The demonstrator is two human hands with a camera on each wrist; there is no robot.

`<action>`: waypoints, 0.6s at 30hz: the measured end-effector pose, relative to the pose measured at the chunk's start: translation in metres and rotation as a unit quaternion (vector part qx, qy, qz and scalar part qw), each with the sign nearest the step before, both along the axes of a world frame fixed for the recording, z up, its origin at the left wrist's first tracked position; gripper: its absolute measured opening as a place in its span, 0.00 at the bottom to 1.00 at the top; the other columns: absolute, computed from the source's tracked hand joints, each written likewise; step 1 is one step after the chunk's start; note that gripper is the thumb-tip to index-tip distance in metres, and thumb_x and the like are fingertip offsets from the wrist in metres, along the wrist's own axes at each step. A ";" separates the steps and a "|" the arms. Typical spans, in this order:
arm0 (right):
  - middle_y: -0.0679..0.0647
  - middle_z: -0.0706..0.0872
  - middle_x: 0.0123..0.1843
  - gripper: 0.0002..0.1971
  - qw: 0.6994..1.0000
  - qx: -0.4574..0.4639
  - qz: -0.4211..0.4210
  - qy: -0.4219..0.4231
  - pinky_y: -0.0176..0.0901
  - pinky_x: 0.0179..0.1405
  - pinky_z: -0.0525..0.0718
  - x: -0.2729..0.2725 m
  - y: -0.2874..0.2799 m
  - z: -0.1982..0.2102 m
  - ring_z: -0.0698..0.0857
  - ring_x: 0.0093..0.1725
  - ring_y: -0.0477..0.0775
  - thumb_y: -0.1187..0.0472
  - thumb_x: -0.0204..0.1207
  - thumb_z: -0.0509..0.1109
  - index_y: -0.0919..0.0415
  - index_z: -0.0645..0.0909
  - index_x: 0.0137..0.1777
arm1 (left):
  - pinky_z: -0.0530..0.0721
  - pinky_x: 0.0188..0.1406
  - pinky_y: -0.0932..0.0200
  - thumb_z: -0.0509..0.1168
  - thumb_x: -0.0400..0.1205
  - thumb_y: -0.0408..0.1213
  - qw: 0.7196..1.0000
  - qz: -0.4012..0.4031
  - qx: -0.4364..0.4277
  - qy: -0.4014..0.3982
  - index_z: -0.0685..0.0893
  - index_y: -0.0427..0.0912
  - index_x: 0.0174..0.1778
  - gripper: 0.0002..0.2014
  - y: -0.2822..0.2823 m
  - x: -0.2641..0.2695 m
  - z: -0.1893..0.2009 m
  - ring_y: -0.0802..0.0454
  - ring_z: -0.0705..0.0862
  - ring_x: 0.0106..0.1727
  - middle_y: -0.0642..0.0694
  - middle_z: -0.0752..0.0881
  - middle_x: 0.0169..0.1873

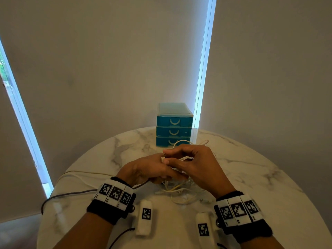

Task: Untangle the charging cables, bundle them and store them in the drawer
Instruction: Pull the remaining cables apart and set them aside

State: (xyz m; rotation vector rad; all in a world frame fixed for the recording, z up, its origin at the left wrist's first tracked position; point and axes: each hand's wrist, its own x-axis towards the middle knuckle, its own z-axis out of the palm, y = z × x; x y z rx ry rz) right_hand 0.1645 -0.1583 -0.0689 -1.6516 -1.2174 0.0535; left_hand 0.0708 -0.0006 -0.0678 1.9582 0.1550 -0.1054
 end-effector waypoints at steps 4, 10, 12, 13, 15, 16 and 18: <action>0.39 0.95 0.49 0.10 1.000 -0.010 -0.020 -0.007 0.47 0.63 0.92 0.001 0.000 -0.001 0.93 0.54 0.41 0.51 0.75 0.87 0.45 0.96 0.55 | 0.80 0.29 0.63 0.82 0.80 0.39 1.000 0.008 0.020 -0.006 0.87 0.59 0.74 0.25 0.001 0.003 -0.004 0.58 0.81 0.30 0.48 0.85 0.37; 0.40 0.96 0.48 0.09 0.997 0.044 -0.061 0.013 0.45 0.61 0.94 0.009 -0.005 0.001 0.94 0.52 0.41 0.53 0.75 0.87 0.48 0.96 0.54 | 0.83 0.39 0.70 0.75 0.87 0.35 0.993 0.038 0.046 -0.106 0.91 0.48 0.62 0.09 0.009 -0.002 0.006 0.64 0.89 0.38 0.59 0.92 0.38; 0.40 0.96 0.49 0.09 0.995 0.068 -0.068 0.014 0.43 0.61 0.94 0.010 -0.004 0.001 0.94 0.53 0.40 0.55 0.75 0.87 0.49 0.96 0.54 | 0.84 0.43 0.73 0.74 0.88 0.41 0.990 0.021 0.092 -0.101 0.91 0.51 0.64 0.09 0.012 -0.005 0.010 0.65 0.91 0.44 0.61 0.94 0.44; 0.40 0.96 0.49 0.10 0.994 0.077 -0.071 0.012 0.42 0.62 0.94 0.010 -0.003 0.001 0.94 0.54 0.40 0.55 0.75 0.87 0.50 0.96 0.55 | 0.85 0.49 0.72 0.73 0.89 0.45 0.987 0.014 0.123 -0.100 0.91 0.52 0.65 0.10 0.012 -0.006 0.011 0.63 0.92 0.50 0.58 0.95 0.49; 0.40 0.96 0.50 0.10 0.992 0.099 -0.075 0.010 0.41 0.62 0.93 0.010 -0.001 0.000 0.94 0.55 0.39 0.56 0.75 0.87 0.52 0.96 0.55 | 0.87 0.60 0.63 0.71 0.89 0.52 0.980 0.017 0.171 -0.103 0.92 0.50 0.64 0.14 0.011 -0.006 0.009 0.56 0.93 0.54 0.53 0.95 0.52; 0.41 0.97 0.50 0.10 0.991 0.111 -0.078 0.012 0.41 0.61 0.93 0.009 0.000 0.000 0.94 0.55 0.39 0.57 0.75 0.87 0.52 0.96 0.56 | 0.89 0.61 0.57 0.69 0.89 0.53 0.979 0.028 0.172 -0.103 0.92 0.47 0.61 0.15 0.011 -0.005 0.007 0.53 0.93 0.52 0.50 0.95 0.49; 0.40 0.97 0.51 0.11 0.987 0.133 -0.083 0.029 0.41 0.60 0.93 0.009 0.000 0.000 0.94 0.55 0.40 0.57 0.76 0.87 0.52 0.96 0.57 | 0.91 0.53 0.52 0.68 0.91 0.52 0.986 0.059 0.118 -0.097 0.92 0.38 0.56 0.19 0.009 -0.003 0.007 0.48 0.91 0.40 0.44 0.92 0.38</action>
